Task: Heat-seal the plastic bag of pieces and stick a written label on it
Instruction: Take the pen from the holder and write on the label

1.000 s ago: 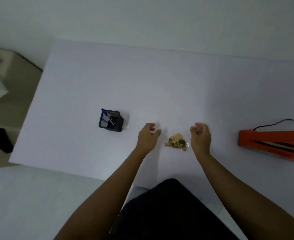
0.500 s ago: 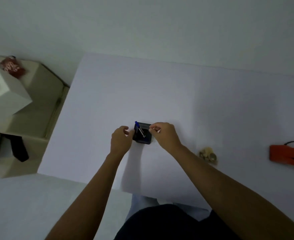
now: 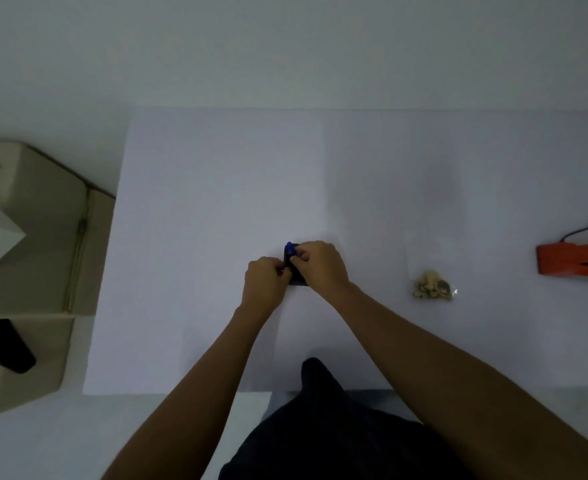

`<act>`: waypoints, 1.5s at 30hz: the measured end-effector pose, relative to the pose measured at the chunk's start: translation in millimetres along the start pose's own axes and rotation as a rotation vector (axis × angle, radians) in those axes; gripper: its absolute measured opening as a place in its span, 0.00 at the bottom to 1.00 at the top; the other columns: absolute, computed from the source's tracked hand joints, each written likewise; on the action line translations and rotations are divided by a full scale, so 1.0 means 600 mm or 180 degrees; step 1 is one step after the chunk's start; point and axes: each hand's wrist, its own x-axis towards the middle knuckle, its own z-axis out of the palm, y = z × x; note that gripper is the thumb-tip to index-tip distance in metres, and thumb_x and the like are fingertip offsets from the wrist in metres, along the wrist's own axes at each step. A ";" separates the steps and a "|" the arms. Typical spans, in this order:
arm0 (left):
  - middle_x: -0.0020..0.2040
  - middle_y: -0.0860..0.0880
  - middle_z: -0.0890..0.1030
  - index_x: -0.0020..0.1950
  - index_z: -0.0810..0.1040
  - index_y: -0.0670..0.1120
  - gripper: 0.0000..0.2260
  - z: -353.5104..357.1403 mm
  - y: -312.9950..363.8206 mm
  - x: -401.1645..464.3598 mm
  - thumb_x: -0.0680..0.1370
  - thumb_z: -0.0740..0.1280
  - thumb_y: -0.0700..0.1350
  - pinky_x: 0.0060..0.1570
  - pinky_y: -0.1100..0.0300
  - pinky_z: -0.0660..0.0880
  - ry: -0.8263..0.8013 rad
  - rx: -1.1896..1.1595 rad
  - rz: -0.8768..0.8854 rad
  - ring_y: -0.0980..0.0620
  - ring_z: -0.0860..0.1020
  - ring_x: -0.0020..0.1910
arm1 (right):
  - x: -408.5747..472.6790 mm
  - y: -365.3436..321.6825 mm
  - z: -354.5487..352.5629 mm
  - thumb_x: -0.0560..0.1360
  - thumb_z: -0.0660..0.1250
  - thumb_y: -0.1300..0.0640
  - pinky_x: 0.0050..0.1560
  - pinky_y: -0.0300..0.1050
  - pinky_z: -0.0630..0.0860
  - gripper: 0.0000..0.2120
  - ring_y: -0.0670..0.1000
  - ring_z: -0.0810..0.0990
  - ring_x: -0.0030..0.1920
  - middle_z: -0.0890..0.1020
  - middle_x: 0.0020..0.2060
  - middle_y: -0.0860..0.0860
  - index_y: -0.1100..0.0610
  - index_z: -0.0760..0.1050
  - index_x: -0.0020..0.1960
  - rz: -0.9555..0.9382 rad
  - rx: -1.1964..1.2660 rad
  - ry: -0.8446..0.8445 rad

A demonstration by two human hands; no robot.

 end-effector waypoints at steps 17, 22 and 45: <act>0.33 0.45 0.83 0.41 0.83 0.41 0.19 -0.068 -0.076 0.036 0.77 0.64 0.55 0.44 0.47 0.81 0.0407 0.0050 -0.0225 0.44 0.82 0.35 | -0.118 0.055 -0.103 0.82 0.58 0.64 0.38 0.44 0.73 0.13 0.53 0.80 0.40 0.84 0.44 0.56 0.56 0.78 0.61 0.1294 0.4561 0.0634; 0.48 0.50 0.83 0.57 0.79 0.46 0.13 -0.079 -0.023 -0.015 0.80 0.64 0.53 0.47 0.55 0.75 0.1110 -0.0070 0.0160 0.49 0.80 0.45 | -0.131 0.032 -0.098 0.79 0.65 0.63 0.32 0.41 0.68 0.04 0.51 0.74 0.32 0.81 0.37 0.56 0.56 0.78 0.48 0.1411 0.4718 0.0169; 0.28 0.49 0.60 0.33 0.59 0.49 0.20 -0.020 0.056 -0.113 0.84 0.54 0.49 0.29 0.58 0.51 -0.1763 -0.2675 -0.0510 0.53 0.56 0.25 | -0.098 0.058 -0.080 0.74 0.63 0.60 0.23 0.37 0.56 0.16 0.48 0.62 0.23 0.65 0.27 0.50 0.53 0.63 0.30 0.2534 0.4971 0.1581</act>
